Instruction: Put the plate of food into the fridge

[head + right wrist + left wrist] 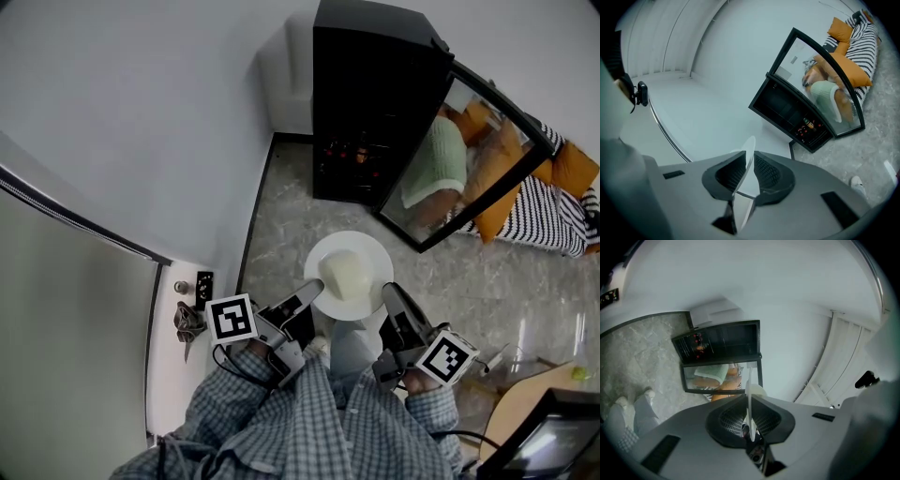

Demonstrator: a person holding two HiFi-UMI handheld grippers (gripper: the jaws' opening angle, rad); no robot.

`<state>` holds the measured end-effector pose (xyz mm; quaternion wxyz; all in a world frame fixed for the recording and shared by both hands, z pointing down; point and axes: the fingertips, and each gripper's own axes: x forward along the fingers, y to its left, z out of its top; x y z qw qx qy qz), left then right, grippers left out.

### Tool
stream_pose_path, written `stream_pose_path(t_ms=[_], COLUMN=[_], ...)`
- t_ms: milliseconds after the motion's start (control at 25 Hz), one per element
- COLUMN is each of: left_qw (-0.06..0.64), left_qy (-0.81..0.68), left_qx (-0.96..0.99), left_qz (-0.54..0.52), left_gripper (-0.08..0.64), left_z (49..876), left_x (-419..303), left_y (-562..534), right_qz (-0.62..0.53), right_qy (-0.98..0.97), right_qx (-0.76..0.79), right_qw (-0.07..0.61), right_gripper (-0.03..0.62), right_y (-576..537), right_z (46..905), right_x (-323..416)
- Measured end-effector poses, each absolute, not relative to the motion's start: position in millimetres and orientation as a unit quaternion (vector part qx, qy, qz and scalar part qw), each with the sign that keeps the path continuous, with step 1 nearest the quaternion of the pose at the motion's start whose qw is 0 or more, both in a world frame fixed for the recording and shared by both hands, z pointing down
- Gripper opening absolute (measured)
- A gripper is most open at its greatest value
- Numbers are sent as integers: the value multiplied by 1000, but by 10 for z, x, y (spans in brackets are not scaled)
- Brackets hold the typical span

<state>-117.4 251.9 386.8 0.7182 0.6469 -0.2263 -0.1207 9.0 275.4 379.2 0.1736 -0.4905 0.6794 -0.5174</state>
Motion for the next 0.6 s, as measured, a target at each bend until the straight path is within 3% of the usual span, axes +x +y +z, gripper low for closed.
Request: stream_pose_path(t_ms=[600], left_qw=[715], left_qy=[-231], left_qx=[645], left_qz=[-139], left_gripper=[20], left_z=[3936], left_x=[-1073], left_y=[2314], right_qz=[-515], right_qy=[688], right_qx=[-480], right_qw=[176], right_gripper=[60], right_y=[2516], right_z=[3859], right_x=[174])
